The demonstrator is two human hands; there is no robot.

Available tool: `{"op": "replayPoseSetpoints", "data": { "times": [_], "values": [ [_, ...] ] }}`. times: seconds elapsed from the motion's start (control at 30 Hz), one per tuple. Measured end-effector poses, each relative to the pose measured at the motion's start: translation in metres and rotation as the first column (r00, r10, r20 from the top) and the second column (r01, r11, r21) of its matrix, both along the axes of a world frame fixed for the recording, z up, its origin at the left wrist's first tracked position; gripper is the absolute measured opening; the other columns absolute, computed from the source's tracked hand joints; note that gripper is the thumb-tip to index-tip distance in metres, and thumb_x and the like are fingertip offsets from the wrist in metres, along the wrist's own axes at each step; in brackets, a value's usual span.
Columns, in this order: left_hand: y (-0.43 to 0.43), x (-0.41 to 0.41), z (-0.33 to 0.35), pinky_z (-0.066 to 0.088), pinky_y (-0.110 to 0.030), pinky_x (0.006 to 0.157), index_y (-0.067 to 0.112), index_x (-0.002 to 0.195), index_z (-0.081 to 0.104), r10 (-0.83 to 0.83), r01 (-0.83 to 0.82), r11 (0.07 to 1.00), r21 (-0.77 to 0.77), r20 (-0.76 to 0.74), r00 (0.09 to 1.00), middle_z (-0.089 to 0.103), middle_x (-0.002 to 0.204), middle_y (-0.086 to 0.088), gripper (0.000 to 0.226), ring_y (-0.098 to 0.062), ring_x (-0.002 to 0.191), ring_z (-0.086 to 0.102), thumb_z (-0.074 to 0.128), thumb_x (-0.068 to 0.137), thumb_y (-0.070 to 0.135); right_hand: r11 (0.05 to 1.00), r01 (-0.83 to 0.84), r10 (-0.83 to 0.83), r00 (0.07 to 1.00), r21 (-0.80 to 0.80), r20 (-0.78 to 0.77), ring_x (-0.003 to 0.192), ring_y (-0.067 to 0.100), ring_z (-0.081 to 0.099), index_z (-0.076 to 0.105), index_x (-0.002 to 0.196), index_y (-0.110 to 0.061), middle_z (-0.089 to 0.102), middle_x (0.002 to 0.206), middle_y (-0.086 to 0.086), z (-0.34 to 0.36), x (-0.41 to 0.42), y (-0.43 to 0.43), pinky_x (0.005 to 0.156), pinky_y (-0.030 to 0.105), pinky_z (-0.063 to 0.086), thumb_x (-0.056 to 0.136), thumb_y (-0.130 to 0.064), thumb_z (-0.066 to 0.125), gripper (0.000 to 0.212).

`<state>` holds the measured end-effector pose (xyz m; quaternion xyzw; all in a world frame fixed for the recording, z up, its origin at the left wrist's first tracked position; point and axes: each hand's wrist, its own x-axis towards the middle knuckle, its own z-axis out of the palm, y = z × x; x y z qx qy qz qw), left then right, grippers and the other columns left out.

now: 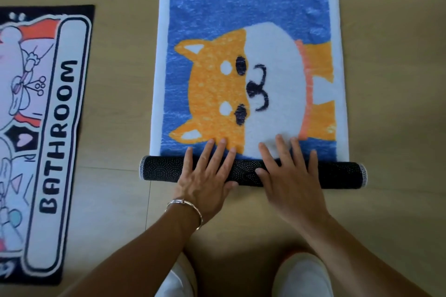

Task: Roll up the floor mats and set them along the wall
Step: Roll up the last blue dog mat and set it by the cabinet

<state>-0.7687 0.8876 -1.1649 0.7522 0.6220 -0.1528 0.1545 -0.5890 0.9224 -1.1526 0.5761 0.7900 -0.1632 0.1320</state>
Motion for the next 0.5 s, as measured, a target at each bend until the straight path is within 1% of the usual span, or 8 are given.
{"op": "replayPoseSetpoints", "data": {
  "times": [0.1, 0.17, 0.27, 0.33, 0.37, 0.43, 0.47, 0.5],
  "values": [
    [0.011, -0.007, 0.001, 0.043, -0.059, 0.094, 0.018, 0.136, 0.048, -0.034, 0.035, 0.999, -0.018, 0.047, 0.998, 0.045, 0.144, -0.008, 0.06, -0.029, 0.131, 0.045, 0.027, 0.089, 0.049, 0.999, 0.01, -0.008, 0.999, 0.053, -0.032, 0.132, 0.039, 0.04, 0.046, 0.137, -0.017, 0.047, 0.141, 0.017, 0.004, 0.001, -0.009, 0.108, 0.056, 0.022, 0.093, -0.046, 0.028, 0.056],
    [0.017, -0.011, 0.002, 0.046, -0.056, 0.09, 0.02, 0.133, 0.053, -0.055, 0.057, 0.998, -0.029, 0.067, 0.996, 0.047, 0.142, -0.006, 0.058, -0.028, 0.129, 0.047, 0.026, 0.09, 0.05, 1.0, -0.011, 0.012, 1.0, 0.027, -0.023, 0.133, 0.038, 0.04, 0.047, 0.136, -0.016, 0.046, 0.142, 0.018, 0.003, 0.001, -0.013, 0.108, 0.054, 0.018, 0.092, -0.049, 0.028, 0.059],
    [0.022, -0.013, 0.003, 0.046, -0.052, 0.089, 0.023, 0.131, 0.054, -0.032, 0.037, 0.998, -0.049, 0.112, 0.993, 0.048, 0.141, -0.004, 0.057, -0.027, 0.127, 0.048, 0.025, 0.09, 0.051, 0.997, -0.036, 0.037, 0.999, -0.07, 0.015, 0.131, 0.037, 0.043, 0.052, 0.133, -0.019, 0.045, 0.143, 0.017, 0.0, 0.0, -0.006, 0.106, 0.055, 0.027, 0.09, -0.053, 0.026, 0.061],
    [0.026, -0.012, 0.007, 0.048, -0.051, 0.089, 0.02, 0.13, 0.054, -0.013, 0.015, 1.0, -0.015, 0.104, 0.994, 0.054, 0.134, -0.005, 0.057, -0.027, 0.119, 0.054, 0.028, 0.089, 0.05, 0.992, -0.042, 0.045, 0.999, -0.118, 0.025, 0.134, 0.035, 0.041, 0.052, 0.133, -0.023, 0.041, 0.147, 0.015, 0.002, -0.001, 0.005, 0.105, 0.055, 0.033, 0.091, -0.056, 0.019, 0.062],
    [0.028, -0.01, 0.01, 0.046, -0.054, 0.091, 0.018, 0.132, 0.052, -0.003, 0.002, 1.0, 0.007, 0.088, 0.996, 0.056, 0.13, -0.006, 0.058, -0.027, 0.116, 0.056, 0.03, 0.089, 0.049, 0.988, -0.052, 0.057, 0.998, -0.145, 0.033, 0.138, 0.034, 0.033, 0.048, 0.137, -0.026, 0.033, 0.152, 0.014, 0.002, -0.001, 0.01, 0.107, 0.055, 0.03, 0.091, -0.058, 0.011, 0.066],
    [0.028, -0.004, 0.014, 0.038, -0.06, 0.097, 0.015, 0.136, 0.044, 0.024, -0.027, 0.998, 0.059, 0.047, 0.999, 0.058, 0.127, -0.008, 0.057, -0.028, 0.117, 0.055, 0.03, 0.089, 0.045, 0.979, -0.076, 0.08, 0.997, -0.187, 0.015, 0.147, 0.031, 0.008, 0.03, 0.146, -0.033, 0.006, 0.16, 0.01, 0.002, 0.001, 0.019, 0.114, 0.053, 0.016, 0.085, -0.064, -0.007, 0.077],
    [0.026, -0.001, 0.014, 0.035, -0.061, 0.099, 0.016, 0.137, 0.042, 0.039, -0.042, 0.997, 0.072, 0.04, 0.998, 0.057, 0.129, -0.008, 0.056, -0.028, 0.12, 0.054, 0.031, 0.09, 0.043, 0.976, -0.07, 0.069, 0.998, -0.207, -0.012, 0.147, 0.029, -0.001, 0.024, 0.147, -0.035, -0.004, 0.16, 0.009, 0.003, 0.001, 0.024, 0.115, 0.051, 0.011, 0.08, -0.066, -0.012, 0.082],
    [0.024, 0.002, 0.014, 0.033, -0.06, 0.1, 0.017, 0.138, 0.042, 0.053, -0.056, 0.997, 0.061, 0.047, 0.997, 0.056, 0.131, -0.007, 0.055, -0.027, 0.123, 0.052, 0.031, 0.09, 0.041, 0.974, -0.06, 0.054, 0.998, -0.217, -0.033, 0.147, 0.028, -0.005, 0.021, 0.148, -0.037, -0.008, 0.16, 0.008, 0.004, 0.001, 0.028, 0.116, 0.05, 0.009, 0.076, -0.068, -0.015, 0.086]
  ]
}}
